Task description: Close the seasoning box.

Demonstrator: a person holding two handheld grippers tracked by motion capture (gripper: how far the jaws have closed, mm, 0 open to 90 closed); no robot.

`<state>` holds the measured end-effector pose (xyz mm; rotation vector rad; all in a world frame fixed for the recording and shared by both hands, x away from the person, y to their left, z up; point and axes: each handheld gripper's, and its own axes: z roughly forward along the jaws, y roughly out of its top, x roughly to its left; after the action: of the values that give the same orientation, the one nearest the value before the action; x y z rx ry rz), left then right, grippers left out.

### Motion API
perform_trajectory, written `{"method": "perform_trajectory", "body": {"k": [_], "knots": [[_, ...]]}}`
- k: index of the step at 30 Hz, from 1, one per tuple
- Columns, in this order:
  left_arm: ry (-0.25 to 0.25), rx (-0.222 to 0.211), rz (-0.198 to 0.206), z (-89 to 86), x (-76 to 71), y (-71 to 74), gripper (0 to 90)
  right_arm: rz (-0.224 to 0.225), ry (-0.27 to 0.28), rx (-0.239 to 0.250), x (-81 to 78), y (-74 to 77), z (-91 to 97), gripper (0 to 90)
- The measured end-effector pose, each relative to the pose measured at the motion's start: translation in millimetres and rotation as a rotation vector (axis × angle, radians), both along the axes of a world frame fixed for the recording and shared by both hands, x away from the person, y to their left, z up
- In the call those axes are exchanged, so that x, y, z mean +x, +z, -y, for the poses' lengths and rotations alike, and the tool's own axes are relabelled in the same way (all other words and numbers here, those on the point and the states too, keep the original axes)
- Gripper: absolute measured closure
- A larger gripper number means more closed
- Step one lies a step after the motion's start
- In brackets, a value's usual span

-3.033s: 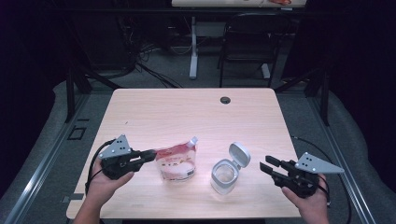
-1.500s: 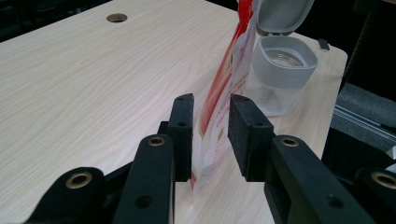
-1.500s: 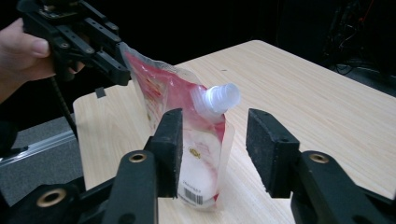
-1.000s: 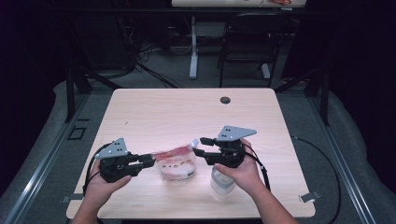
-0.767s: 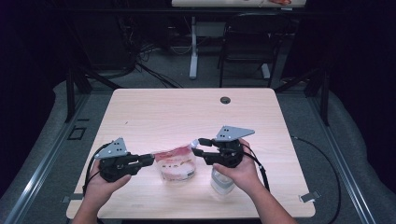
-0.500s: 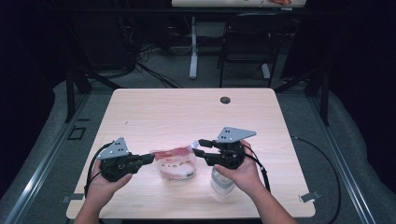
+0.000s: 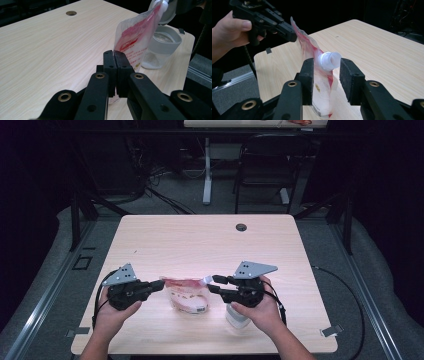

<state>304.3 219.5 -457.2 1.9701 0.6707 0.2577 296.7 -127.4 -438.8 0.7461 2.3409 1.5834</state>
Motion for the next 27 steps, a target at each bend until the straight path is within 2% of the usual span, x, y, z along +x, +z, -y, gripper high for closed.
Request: {"method": "perform_trajectory", "body": {"k": [3,7,11,14,20,27], "knots": [[-0.001,0.007,0.000,1.1,1.5,0.5,89.0,-0.006,0.006,-0.014,-0.7,1.8,1.1,65.6],[0.001,-0.002,0.003,2.1,2.6,-0.5,89.2,-0.016,0.017,-0.009,-0.9,3.2,2.8,65.6],[0.004,-0.003,0.002,2.1,2.8,-0.7,88.8,-0.009,0.015,-0.035,2.3,6.2,1.0,64.6],[-0.003,-0.002,0.005,1.6,2.4,-0.8,87.4,-0.005,0.016,-0.035,6.1,8.0,-2.1,62.3],[-0.020,0.003,-0.006,2.3,2.8,-5.0,82.4,-0.015,0.008,-0.048,12.9,0.6,-9.8,58.3],[-0.025,0.004,-0.010,2.3,2.0,-5.2,84.6,-0.034,0.029,-0.055,14.9,-7.1,-17.1,63.4]]}}
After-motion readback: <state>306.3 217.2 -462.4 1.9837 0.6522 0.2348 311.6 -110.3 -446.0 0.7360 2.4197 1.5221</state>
